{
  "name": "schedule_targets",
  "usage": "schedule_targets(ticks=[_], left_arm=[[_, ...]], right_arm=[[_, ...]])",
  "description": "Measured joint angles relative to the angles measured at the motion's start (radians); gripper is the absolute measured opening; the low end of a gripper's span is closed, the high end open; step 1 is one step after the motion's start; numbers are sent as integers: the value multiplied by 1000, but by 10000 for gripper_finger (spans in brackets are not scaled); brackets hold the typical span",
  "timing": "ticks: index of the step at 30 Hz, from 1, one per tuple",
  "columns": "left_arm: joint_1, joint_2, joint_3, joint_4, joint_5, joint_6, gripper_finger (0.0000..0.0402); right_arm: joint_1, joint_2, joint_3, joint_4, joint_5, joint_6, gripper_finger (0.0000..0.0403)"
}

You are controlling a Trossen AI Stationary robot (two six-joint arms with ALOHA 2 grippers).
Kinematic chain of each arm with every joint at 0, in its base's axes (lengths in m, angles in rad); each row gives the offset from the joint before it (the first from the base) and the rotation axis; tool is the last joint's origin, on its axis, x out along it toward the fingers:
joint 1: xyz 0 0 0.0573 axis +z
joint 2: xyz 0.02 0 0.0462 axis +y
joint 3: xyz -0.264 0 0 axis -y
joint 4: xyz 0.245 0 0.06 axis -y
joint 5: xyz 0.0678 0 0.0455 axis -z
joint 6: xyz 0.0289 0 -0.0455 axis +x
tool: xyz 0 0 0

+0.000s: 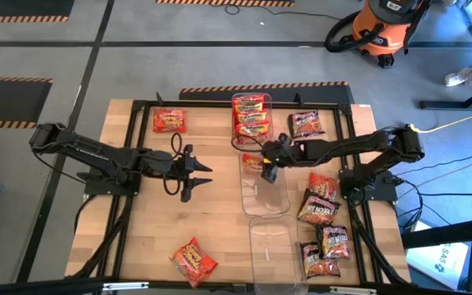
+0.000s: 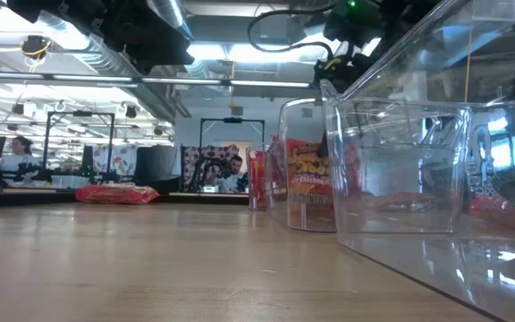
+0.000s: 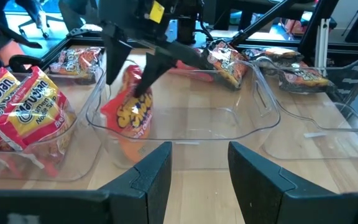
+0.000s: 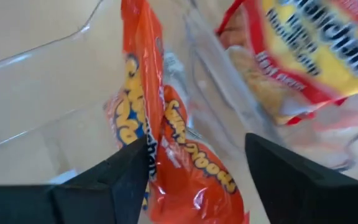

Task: Sort Maruchan noodles
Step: Put the orange noodle pack into the middle transparent bin

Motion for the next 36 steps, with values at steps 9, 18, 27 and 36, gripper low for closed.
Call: schedule_targets(ticks=[9,18,27,36], left_arm=[[0,0,0,0,0,0,151],[0,0,0,0,-8,0,151],[1,0,0,1,-8,0,151],[1,0,0,0,-8,0,151]], right_arm=[[1,0,14,9,77,-5,243],[2,2,14,31,137,-3,243],[-1,-62,15,28,75,19,243],[-1,-86,15,24,-25,21,243]])
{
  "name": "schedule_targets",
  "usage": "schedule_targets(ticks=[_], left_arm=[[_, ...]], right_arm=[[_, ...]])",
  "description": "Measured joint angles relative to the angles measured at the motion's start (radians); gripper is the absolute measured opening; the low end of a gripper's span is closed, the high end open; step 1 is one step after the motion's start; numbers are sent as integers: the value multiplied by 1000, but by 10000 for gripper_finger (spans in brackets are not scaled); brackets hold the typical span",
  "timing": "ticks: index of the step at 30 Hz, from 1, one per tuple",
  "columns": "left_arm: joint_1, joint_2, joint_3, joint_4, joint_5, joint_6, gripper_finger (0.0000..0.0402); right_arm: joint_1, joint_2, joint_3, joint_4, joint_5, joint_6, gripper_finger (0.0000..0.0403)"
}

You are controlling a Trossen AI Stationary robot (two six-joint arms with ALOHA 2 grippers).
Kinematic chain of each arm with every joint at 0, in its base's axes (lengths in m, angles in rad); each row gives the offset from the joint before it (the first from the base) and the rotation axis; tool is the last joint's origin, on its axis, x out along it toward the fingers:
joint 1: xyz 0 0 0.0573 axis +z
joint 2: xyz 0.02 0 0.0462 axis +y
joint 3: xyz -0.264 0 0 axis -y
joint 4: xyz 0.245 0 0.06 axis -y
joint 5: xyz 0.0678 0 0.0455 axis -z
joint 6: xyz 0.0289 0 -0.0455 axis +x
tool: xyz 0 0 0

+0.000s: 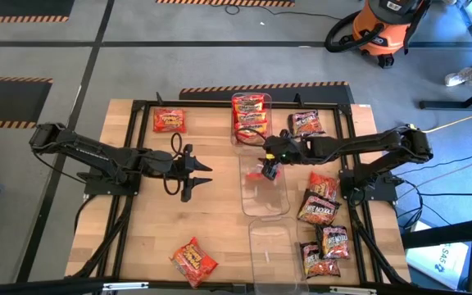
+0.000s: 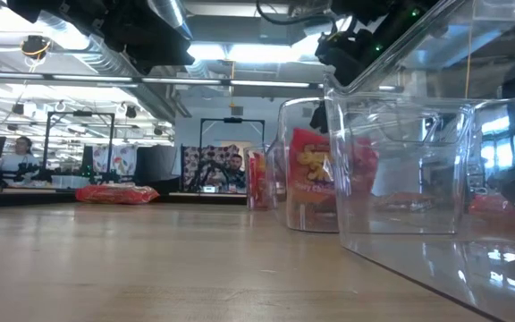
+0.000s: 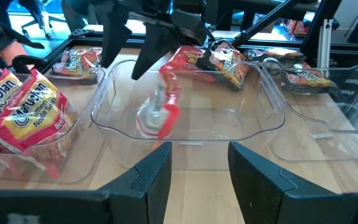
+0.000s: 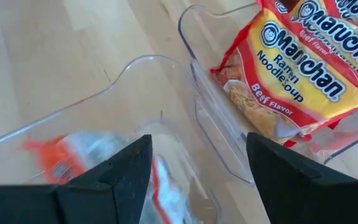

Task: Sort Maruchan noodles
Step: Put the orange noodle pack into the middle transparent bin

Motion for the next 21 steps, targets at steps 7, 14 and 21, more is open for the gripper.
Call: schedule_targets(ticks=[7,14,21], left_arm=[[0,0,0,0,0,0,151],[0,0,0,-13,0,6,151],[0,0,0,-13,0,7,151]], right_arm=[[0,-6,0,2,-23,-31,243],[23,-21,5,-34,-333,-85,243],[132,35,6,-39,-342,-118,243]])
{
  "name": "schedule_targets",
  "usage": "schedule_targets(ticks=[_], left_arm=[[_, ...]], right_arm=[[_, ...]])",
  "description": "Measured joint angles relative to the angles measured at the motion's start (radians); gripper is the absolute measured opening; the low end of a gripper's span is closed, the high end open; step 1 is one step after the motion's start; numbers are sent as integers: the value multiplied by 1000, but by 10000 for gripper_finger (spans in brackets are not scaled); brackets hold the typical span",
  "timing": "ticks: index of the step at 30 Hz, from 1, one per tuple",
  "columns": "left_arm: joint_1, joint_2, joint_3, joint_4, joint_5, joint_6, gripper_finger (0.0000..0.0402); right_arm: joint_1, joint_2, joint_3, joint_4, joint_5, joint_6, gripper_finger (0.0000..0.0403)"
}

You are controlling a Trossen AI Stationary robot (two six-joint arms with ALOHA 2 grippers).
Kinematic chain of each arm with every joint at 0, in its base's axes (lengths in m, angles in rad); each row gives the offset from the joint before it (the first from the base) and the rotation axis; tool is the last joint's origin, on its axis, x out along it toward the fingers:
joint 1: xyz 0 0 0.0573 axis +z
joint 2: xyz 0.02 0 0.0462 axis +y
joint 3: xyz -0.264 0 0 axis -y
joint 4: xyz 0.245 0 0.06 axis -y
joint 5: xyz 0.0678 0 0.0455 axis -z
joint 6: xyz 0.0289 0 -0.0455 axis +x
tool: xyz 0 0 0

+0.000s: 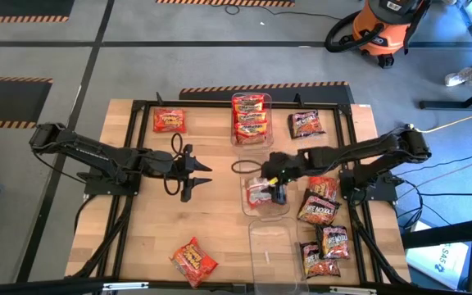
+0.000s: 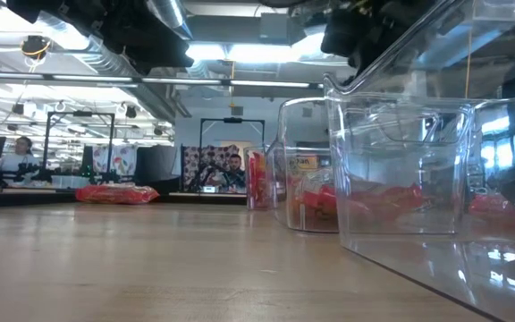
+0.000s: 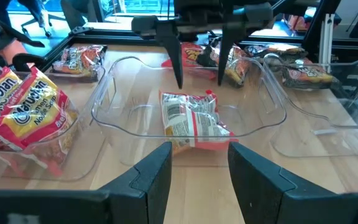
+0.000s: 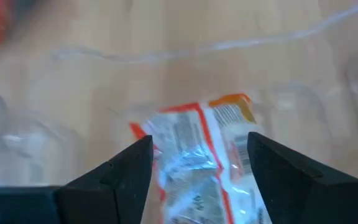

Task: Sort Maruchan noodles
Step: Put the orange noodle pack into the middle transparent bin

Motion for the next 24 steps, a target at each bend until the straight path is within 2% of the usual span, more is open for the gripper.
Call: schedule_targets(ticks=[4,13,16,22,24], left_arm=[[0,0,0,0,0,0,151],[0,0,0,0,0,-2,151],[0,0,0,0,0,-3,151],[0,0,0,3,0,-2,151],[0,0,0,3,0,-2,151]], right_arm=[[16,66,0,3,85,-23,243],[12,202,3,40,90,-68,231],[13,209,3,45,93,-69,188],[13,210,2,49,87,-93,44],[13,209,2,50,86,-97,14]])
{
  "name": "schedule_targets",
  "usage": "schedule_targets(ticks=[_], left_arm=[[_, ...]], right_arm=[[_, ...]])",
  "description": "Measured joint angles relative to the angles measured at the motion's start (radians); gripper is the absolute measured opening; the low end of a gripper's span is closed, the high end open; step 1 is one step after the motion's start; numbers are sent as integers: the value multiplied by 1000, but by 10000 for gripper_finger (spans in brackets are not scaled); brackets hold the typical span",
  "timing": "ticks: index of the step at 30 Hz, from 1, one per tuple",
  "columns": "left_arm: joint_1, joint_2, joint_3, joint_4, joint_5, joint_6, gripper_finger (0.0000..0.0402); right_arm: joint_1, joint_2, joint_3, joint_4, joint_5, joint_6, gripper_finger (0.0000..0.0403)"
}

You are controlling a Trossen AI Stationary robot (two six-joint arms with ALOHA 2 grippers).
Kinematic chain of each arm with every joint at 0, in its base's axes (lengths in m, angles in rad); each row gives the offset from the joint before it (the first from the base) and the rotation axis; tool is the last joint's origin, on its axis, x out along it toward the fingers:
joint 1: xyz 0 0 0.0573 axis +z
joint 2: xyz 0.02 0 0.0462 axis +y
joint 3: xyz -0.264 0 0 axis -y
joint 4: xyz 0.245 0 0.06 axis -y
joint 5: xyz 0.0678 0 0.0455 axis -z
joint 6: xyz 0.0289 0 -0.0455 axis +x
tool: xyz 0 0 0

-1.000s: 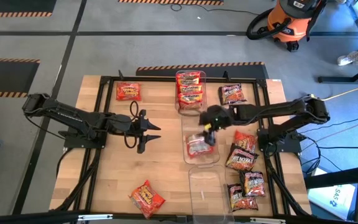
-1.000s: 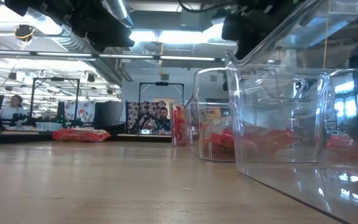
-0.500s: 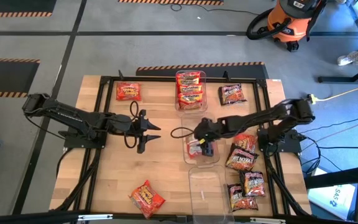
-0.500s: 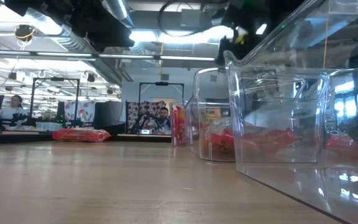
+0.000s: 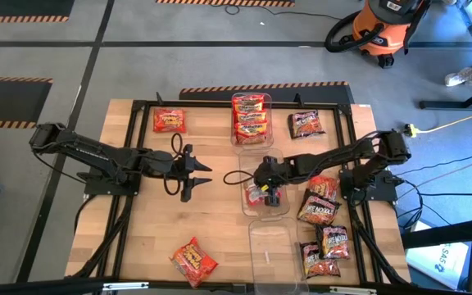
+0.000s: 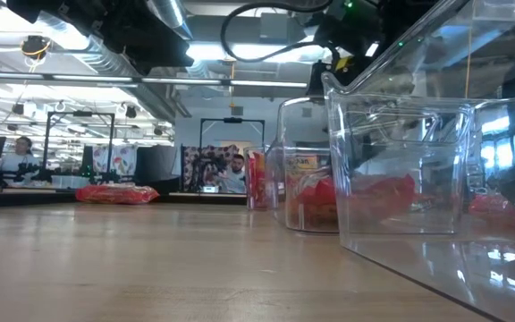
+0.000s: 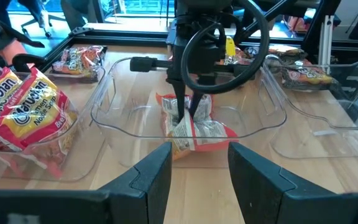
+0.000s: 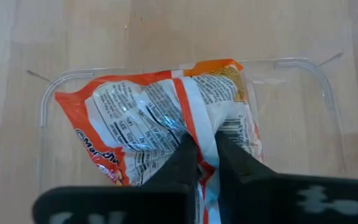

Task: Sort Maruchan noodles
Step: Put the orange noodle pack into the middle transparent bin

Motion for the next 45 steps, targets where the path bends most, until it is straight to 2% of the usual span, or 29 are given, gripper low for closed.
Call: schedule_targets(ticks=[4,14,21,25,28,33,38,45], left_arm=[[0,0,0,1,0,1,151],[0,0,0,2,0,3,151],[0,0,0,8,0,12,151],[-4,0,0,49,9,101,151],[-13,0,0,108,58,201,156],[-31,14,1,164,94,344,187],[-30,75,1,181,95,409,217],[-30,148,0,220,101,479,222]], right_arm=[[0,-7,18,-26,-6,2,16],[0,-110,143,-230,-10,1,2],[0,-179,228,-233,-52,9,1],[0,-182,260,-147,-116,30,1],[0,-172,259,-74,-179,36,0],[-18,-142,259,20,-251,68,0],[-42,-95,259,133,-324,122,0],[-61,-54,257,214,-348,188,0]])
